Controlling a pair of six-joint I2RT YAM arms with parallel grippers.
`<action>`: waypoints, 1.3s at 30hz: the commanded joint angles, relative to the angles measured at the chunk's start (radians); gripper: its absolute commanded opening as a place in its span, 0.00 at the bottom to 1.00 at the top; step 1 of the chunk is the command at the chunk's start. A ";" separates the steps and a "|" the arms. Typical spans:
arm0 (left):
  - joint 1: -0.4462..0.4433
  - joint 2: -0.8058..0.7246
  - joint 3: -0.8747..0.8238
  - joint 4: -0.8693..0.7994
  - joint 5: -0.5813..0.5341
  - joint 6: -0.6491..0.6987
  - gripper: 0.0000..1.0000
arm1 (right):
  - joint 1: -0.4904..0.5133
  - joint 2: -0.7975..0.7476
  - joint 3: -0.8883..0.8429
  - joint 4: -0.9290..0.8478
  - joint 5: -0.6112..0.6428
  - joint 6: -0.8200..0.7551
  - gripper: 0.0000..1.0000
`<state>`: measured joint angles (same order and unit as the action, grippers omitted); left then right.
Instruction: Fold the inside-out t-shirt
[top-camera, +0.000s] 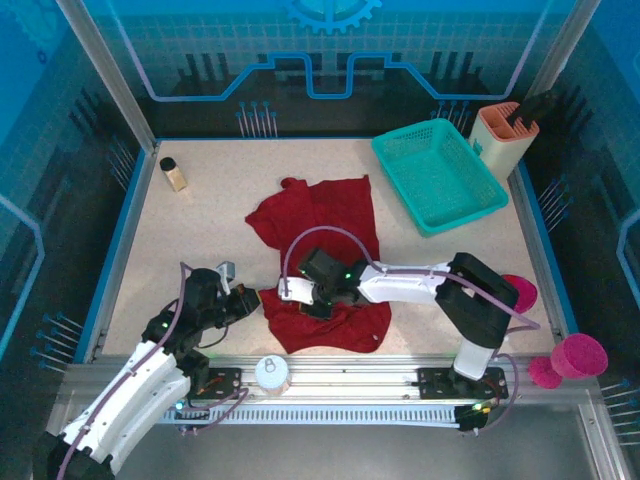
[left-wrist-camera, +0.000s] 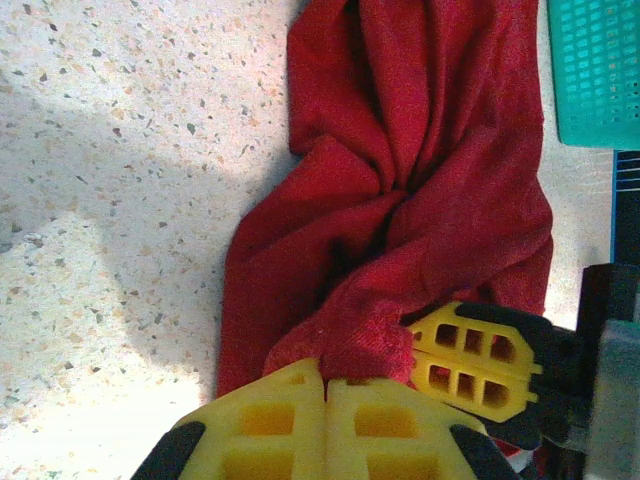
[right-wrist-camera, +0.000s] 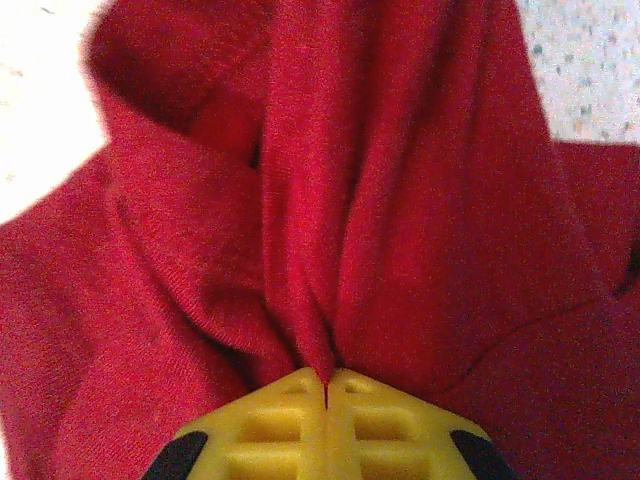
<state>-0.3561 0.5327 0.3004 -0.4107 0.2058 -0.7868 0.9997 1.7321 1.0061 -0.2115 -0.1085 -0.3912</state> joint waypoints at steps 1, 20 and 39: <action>0.008 -0.010 0.007 0.036 0.004 -0.007 0.00 | -0.056 -0.126 -0.054 0.085 -0.253 -0.010 0.00; 0.008 0.002 -0.064 0.136 -0.039 0.026 0.00 | -0.189 -0.056 -0.169 0.167 0.237 0.594 0.28; 0.008 0.000 -0.041 0.112 0.022 -0.023 0.00 | 0.166 -0.128 0.004 0.072 0.240 0.488 0.41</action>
<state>-0.3561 0.5358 0.2516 -0.3035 0.2066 -0.7876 1.1542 1.5532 0.9653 -0.1406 0.1715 0.0128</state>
